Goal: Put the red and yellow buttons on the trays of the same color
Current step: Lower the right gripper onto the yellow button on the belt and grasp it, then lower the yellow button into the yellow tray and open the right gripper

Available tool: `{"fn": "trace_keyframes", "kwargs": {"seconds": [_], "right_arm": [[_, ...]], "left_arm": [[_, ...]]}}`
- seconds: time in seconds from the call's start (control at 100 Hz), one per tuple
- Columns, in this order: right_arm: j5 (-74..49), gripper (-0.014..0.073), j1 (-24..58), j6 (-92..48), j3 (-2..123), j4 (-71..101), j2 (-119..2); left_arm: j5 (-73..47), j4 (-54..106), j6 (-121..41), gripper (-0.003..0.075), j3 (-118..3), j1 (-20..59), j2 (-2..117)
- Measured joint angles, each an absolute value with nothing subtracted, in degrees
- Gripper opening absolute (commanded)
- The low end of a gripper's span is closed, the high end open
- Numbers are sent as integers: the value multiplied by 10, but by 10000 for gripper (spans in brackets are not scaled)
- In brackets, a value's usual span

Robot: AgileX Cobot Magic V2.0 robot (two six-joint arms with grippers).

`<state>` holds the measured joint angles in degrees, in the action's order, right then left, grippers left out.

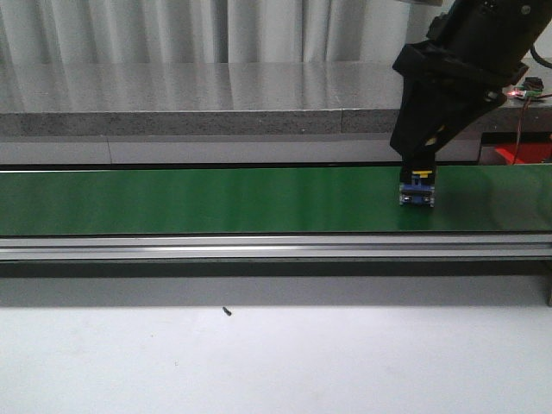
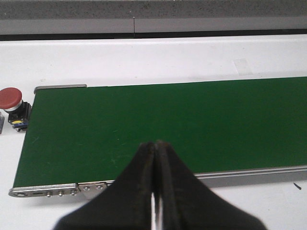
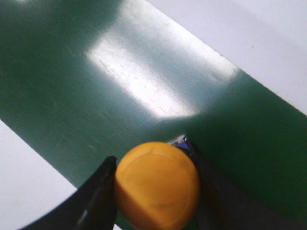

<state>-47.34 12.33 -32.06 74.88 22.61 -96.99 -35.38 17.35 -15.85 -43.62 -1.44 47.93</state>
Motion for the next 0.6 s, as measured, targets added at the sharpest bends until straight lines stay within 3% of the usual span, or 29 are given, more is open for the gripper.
{"fn": "trace_keyframes", "kwargs": {"seconds": [0.25, 0.6], "right_arm": [[-465, 111, 101, -316, 692, 228, -891], [-450, 111, -34, -287, 584, 228, -784]], "left_arm": [[-354, 173, -158, -20, -436, -14, 479], [-354, 173, -158, -20, -436, -14, 479]]}}
